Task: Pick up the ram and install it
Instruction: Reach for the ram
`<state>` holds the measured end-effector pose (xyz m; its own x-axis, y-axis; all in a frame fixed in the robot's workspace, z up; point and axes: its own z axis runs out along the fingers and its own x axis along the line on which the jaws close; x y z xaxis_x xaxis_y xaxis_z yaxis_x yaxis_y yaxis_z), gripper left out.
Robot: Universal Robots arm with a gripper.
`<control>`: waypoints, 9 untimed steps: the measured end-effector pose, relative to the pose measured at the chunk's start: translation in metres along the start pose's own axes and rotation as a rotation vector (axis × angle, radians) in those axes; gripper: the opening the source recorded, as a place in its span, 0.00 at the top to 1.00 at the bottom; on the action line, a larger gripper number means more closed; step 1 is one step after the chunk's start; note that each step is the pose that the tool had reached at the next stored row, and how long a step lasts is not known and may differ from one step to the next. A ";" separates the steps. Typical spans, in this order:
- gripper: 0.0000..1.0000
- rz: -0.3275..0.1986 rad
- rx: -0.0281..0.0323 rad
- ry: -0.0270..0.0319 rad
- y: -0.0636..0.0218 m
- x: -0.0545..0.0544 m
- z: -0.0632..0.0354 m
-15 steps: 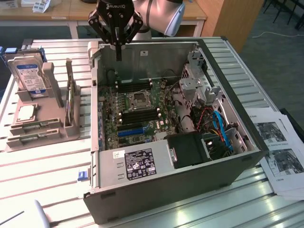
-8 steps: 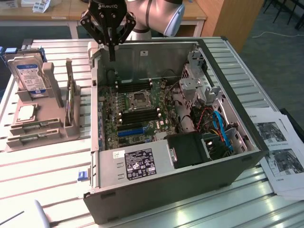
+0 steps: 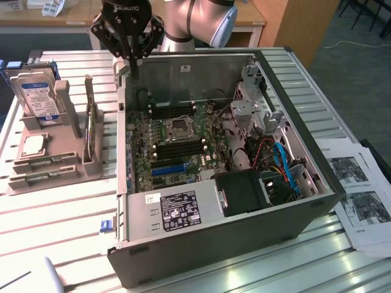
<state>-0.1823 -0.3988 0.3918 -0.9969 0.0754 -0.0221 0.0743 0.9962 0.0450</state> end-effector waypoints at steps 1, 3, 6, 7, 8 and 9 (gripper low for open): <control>0.90 0.000 0.0001 0.0004 -0.0002 0.003 0.0001; 0.90 0.000 0.0001 0.0016 -0.0006 0.008 0.0003; 0.90 0.000 0.0004 0.0036 -0.0013 0.017 0.0006; 0.90 0.000 0.0005 0.0045 -0.0015 0.020 0.0008; 0.90 0.000 0.0004 0.0054 -0.0018 0.023 0.0010; 0.90 0.000 0.0005 0.0065 -0.0020 0.026 0.0011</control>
<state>-0.2079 -0.3989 0.3901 -0.9970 0.0752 -0.0156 0.0745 0.9962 0.0446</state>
